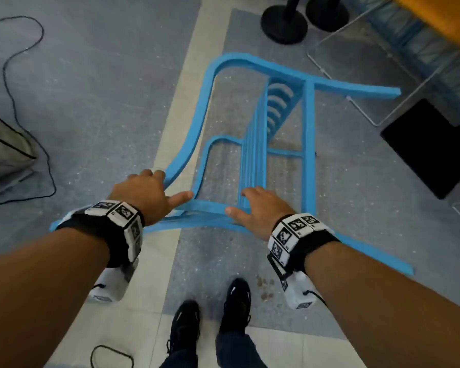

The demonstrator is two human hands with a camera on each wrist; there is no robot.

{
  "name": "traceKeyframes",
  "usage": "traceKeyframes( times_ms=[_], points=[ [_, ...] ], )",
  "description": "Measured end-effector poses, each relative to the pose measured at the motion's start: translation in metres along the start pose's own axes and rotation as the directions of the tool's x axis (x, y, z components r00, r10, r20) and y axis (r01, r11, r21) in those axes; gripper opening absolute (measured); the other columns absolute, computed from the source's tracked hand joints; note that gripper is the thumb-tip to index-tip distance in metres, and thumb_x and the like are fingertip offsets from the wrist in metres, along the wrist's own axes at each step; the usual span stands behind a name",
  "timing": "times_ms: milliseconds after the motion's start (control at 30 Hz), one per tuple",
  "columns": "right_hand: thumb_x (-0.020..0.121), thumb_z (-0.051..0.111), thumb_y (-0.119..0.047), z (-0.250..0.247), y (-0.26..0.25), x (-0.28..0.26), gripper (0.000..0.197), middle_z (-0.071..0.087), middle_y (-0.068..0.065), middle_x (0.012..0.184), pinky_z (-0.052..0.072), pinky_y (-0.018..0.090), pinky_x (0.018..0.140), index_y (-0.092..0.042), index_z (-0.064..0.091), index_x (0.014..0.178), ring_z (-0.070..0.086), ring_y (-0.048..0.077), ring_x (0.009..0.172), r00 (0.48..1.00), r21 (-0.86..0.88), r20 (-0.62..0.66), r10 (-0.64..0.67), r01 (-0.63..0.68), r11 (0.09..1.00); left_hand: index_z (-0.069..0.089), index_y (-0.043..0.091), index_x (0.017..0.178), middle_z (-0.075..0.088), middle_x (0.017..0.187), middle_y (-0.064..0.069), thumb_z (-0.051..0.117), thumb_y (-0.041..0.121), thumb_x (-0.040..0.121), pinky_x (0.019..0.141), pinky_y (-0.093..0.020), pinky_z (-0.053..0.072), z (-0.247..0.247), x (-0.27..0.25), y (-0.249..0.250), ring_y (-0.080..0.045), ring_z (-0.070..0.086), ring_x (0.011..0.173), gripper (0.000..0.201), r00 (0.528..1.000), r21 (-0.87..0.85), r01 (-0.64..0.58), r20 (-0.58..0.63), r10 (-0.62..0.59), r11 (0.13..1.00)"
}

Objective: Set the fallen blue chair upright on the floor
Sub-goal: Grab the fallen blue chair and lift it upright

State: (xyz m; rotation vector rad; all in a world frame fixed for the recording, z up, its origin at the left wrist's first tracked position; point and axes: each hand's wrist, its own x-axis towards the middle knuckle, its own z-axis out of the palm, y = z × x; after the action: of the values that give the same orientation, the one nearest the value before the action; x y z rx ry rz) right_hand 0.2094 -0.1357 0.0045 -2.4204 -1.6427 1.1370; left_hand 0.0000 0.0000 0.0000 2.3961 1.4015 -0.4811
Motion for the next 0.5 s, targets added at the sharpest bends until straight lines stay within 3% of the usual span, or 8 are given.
traceKeyframes(
  times_ms=[67,133,200,267,367,433,500],
  points=[
    [0.084,0.042,-0.066,0.014,0.000,0.019,0.063,0.055,0.007,0.125,0.044,0.045,0.095,-0.016,0.049,0.122,0.051,0.028,0.113,1.000,0.026,-0.022,-0.004,0.005,1.000,0.048,0.018,0.116,0.058,0.107,-0.010,0.036,0.088,0.064,0.071,-0.043,0.048,0.011,0.014,-0.008,-0.033,0.058,0.088,0.088,0.998,-0.025,0.065,0.017,-0.064,0.998],
    [0.084,0.038,-0.068,0.028,-0.001,0.030,0.055,0.060,0.003,0.101,0.046,0.039,0.078,-0.018,0.053,0.100,0.057,0.027,0.094,1.000,-0.003,-0.020,-0.021,0.021,1.000,0.048,0.016,0.102,0.055,0.091,-0.009,0.040,0.088,0.062,0.066,-0.040,0.046,0.025,0.024,-0.019,-0.031,0.055,0.076,0.082,0.995,-0.054,0.092,0.034,-0.090,0.994],
    [0.082,0.032,-0.073,0.042,0.002,0.034,0.053,0.054,-0.001,0.076,0.040,0.036,0.066,-0.022,0.047,0.078,0.055,0.027,0.077,1.000,-0.051,-0.013,-0.012,0.011,0.999,0.045,0.015,0.088,0.053,0.076,-0.006,0.041,0.088,0.061,0.063,-0.039,0.045,0.039,0.026,-0.028,-0.028,0.052,0.066,0.078,0.995,-0.114,0.080,0.065,-0.072,0.990],
    [0.078,0.027,-0.079,0.045,0.007,0.038,0.058,0.048,-0.003,0.065,0.039,0.035,0.062,-0.025,0.040,0.065,0.053,0.026,0.068,1.000,-0.125,-0.009,0.020,-0.021,0.992,0.045,0.015,0.081,0.053,0.067,-0.005,0.038,0.091,0.057,0.060,-0.039,0.048,0.051,0.024,-0.041,-0.026,0.052,0.059,0.080,0.995,-0.134,0.094,0.057,-0.087,0.986],
    [0.066,0.021,-0.090,0.042,0.015,0.045,0.077,0.055,0.001,0.063,0.042,0.034,0.056,-0.019,0.052,0.062,0.054,0.022,0.060,0.997,-0.167,0.014,0.071,-0.067,0.984,0.050,0.017,0.072,0.056,0.064,-0.005,0.034,0.097,0.049,0.060,-0.038,0.050,0.047,0.027,-0.044,-0.023,0.054,0.058,0.084,0.988,-0.113,0.124,0.104,-0.112,0.986],
    [0.060,0.018,-0.094,0.040,0.017,0.049,0.091,0.061,0.004,0.067,0.047,0.035,0.058,-0.014,0.061,0.068,0.057,0.024,0.062,0.997,-0.188,0.019,0.081,-0.076,0.979,0.052,0.019,0.068,0.055,0.064,-0.004,0.032,0.099,0.042,0.059,-0.035,0.048,0.040,0.032,-0.041,-0.022,0.055,0.059,0.087,0.979,-0.097,0.133,0.166,-0.116,0.986],
    [0.060,0.019,-0.094,0.039,0.018,0.044,0.093,0.063,0.005,0.070,0.049,0.036,0.061,-0.013,0.064,0.071,0.058,0.024,0.064,0.996,-0.184,0.013,0.083,-0.080,0.980,0.052,0.019,0.068,0.055,0.064,-0.002,0.030,0.100,0.039,0.059,-0.034,0.046,0.035,0.028,-0.036,-0.021,0.055,0.059,0.088,0.975,-0.097,0.131,0.191,-0.110,0.987]
  ],
)
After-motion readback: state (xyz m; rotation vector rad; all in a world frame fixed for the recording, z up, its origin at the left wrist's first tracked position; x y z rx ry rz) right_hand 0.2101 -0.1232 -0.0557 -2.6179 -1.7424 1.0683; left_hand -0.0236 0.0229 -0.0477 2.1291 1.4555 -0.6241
